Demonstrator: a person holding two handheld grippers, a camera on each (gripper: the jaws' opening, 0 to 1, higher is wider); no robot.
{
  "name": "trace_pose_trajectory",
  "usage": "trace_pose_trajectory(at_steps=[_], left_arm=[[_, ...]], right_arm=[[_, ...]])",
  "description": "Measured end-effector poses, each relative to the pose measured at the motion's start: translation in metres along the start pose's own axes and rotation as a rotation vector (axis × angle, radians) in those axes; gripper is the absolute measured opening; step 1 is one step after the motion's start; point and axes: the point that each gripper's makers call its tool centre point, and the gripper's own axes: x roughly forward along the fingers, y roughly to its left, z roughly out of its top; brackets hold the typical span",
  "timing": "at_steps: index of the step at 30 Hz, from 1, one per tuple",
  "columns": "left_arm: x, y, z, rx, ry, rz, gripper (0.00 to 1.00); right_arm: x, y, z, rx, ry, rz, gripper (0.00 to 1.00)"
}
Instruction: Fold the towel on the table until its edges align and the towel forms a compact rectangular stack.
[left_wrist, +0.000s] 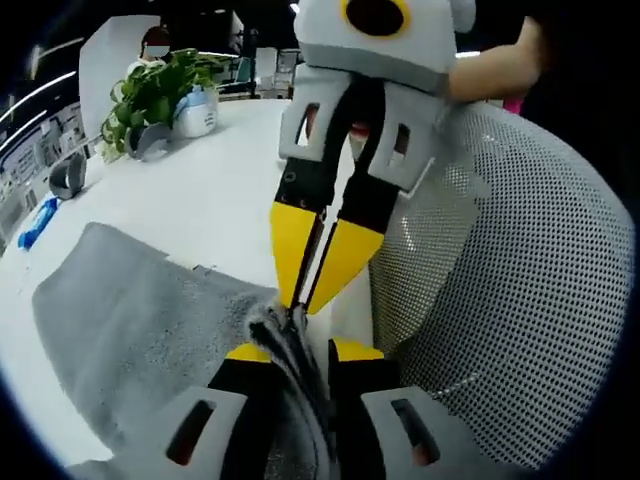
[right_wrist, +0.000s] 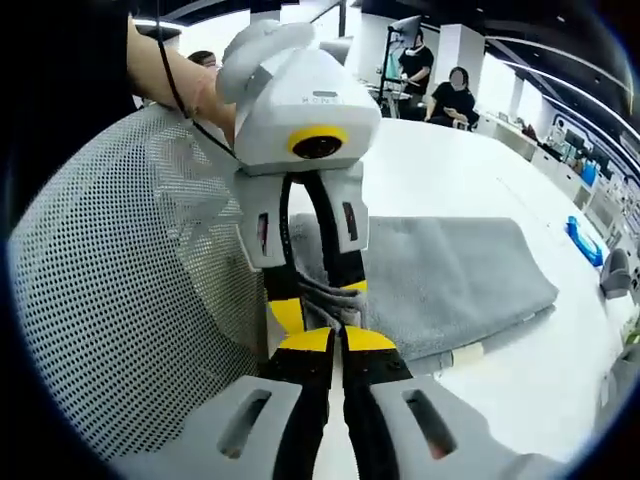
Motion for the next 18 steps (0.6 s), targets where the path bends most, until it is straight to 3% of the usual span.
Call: trace_pose_trajectory(at_steps=[4,6,9,13,18], left_arm=[[-0.004,0.008,0.0,-0.103,-0.016,0.013,0.08],[-0.005,0.01,0.0,-0.137,-0.016,0.018,0.08],[-0.005,0.007,0.001,-0.096,-0.011,0.02,0.08],[-0.005,0.004,0.003,0.002,0.002,0.024,0.08],[-0.006,0.0,0.005,0.105,0.012,0.031,0.08]], right_arm=[[0.0,-0.008,0.006,-0.065,-0.043,-0.051,0.02],[-0.001,-0.015,0.006,-0.098,-0.033,-0.087,0.09],[-0.002,-0.016,0.005,-0.079,-0.031,-0.085,0.16],[0.001,-0.008,-0.011,-0.158,0.056,-0.042,0.15],[0.013,-0.004,-0.005,-0.212,0.082,0.013,0.12]])
